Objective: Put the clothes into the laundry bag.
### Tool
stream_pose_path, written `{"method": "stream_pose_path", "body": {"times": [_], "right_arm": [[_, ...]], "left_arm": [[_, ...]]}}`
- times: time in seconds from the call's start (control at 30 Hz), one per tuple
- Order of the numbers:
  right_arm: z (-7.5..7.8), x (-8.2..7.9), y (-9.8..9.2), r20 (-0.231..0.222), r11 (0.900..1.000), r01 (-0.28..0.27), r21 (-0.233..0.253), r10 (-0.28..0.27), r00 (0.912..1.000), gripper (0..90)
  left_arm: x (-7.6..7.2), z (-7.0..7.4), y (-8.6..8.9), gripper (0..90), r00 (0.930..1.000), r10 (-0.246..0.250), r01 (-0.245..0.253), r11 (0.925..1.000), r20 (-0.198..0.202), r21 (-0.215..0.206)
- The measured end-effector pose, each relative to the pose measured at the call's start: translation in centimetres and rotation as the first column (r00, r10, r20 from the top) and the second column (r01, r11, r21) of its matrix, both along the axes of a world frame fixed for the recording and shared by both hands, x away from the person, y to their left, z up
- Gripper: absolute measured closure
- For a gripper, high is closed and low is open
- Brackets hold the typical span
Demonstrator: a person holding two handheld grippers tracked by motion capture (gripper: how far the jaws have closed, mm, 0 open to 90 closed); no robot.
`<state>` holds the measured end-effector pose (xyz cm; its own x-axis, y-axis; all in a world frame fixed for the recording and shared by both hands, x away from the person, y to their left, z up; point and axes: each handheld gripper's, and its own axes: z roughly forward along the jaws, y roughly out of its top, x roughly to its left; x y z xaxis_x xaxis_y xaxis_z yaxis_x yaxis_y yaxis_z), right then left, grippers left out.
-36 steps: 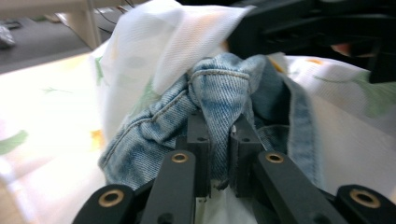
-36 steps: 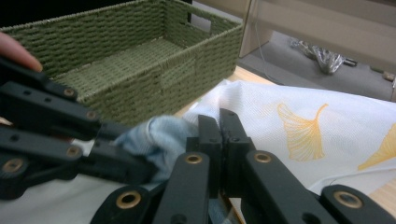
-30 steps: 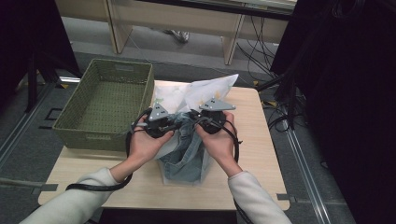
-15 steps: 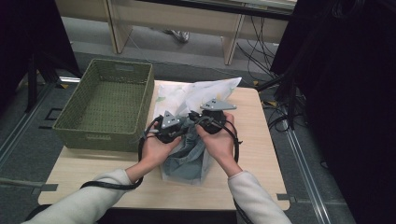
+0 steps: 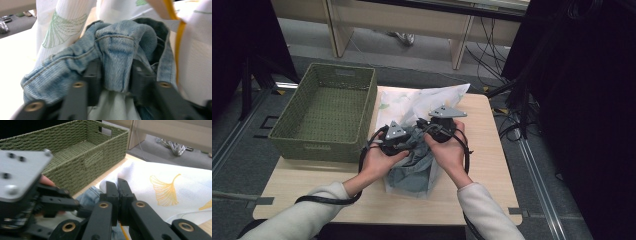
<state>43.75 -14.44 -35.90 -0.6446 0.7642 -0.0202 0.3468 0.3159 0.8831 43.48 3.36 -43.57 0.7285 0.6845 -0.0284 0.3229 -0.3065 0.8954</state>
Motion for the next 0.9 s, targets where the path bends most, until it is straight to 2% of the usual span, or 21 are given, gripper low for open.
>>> {"method": "stream_pose_path", "body": {"times": [0.07, 0.13, 0.2, 0.27, 0.33, 0.37, 0.47, 0.6, 0.67, 0.73, 0.83, 0.9], "right_arm": [[0.0, 0.1, -0.2, -0.003, 1.0, 0.004, -0.001, -0.004, 1.0, 90.0], [0.0, 0.2, -0.4, 0.004, 1.0, 0.004, -0.006, -0.004, 1.0, 90.0], [0.1, 0.2, -0.5, 0.001, 1.0, 0.011, -0.001, -0.011, 0.9999, 90.0], [0.2, 0.3, -0.6, -0.001, 1.0, 0.01, -0.002, -0.01, 0.9999, 90.0], [0.1, 0.3, -0.5, 0.0, 1.0, 0.012, -0.002, -0.012, 0.9999, 90.0], [0.1, 0.3, -0.5, 0.001, 1.0, 0.009, -0.005, -0.009, 1.0, 90.0], [0.2, 0.2, -0.4, 0.003, 1.0, 0.007, -0.008, -0.007, 1.0, 90.0], [0.1, 0.2, -0.3, 0.003, 1.0, 0.005, -0.008, -0.005, 1.0, 90.0], [0.1, 0.2, -0.3, 0.001, 1.0, 0.004, -0.01, -0.004, 1.0, 90.0], [0.1, 0.2, -0.3, -0.004, 1.0, 0.002, -0.011, -0.002, 1.0, 90.0], [-0.1, 0.3, -0.2, -0.009, 1.0, 0.002, -0.014, -0.002, 1.0, 90.0], [-0.2, 0.3, -0.2, -0.015, 1.0, 0.001, -0.015, -0.002, 0.9999, 90.0]], "left_arm": [[-0.5, 0.7, 0.3, 45.1, 0.9985, -0.022, 0.021, 0.9993, 0.051, 0.03], [-1.2, 1.6, 0.9, 35.8, 0.9939, -0.038, 0.032, 0.9979, 0.103, 0.056], [-1.8, 2.7, 1.6, 28.2, 0.9891, -0.053, 0.045, 0.997, 0.138, 0.063], [-2.0, 3.4, 2.4, 23.1, 0.9886, -0.053, 0.043, 0.9965, 0.141, 0.072], [-1.9, 3.6, 3.3, 19.0, 0.9916, -0.043, 0.032, 0.9955, 0.122, 0.089], [-1.7, 3.4, 3.6, 17.3, 0.9936, -0.042, 0.03, 0.9935, 0.105, 0.11], [-0.7, 1.9, 4.3, 15.3, 0.9992, -0.031, 0.026, 0.9869, 0.026, 0.16], [0.3, 0.0, 3.8, 15.4, 0.997, -0.051, 0.062, 0.9753, -0.059, 0.212], [0.7, -0.7, 3.5, 15.9, 0.9952, -0.048, 0.066, 0.9729, -0.085, 0.222], [1.0, -1.1, 3.5, 22.7, 0.993, -0.05, 0.074, 0.9698, -0.107, 0.232], [1.3, -1.7, 3.2, 44.4, 0.9909, -0.037, 0.066, 0.9707, -0.13, 0.231], [1.4, -1.9, 3.1, 55.2, 0.9894, -0.031, 0.063, 0.9712, -0.142, 0.23]]}}
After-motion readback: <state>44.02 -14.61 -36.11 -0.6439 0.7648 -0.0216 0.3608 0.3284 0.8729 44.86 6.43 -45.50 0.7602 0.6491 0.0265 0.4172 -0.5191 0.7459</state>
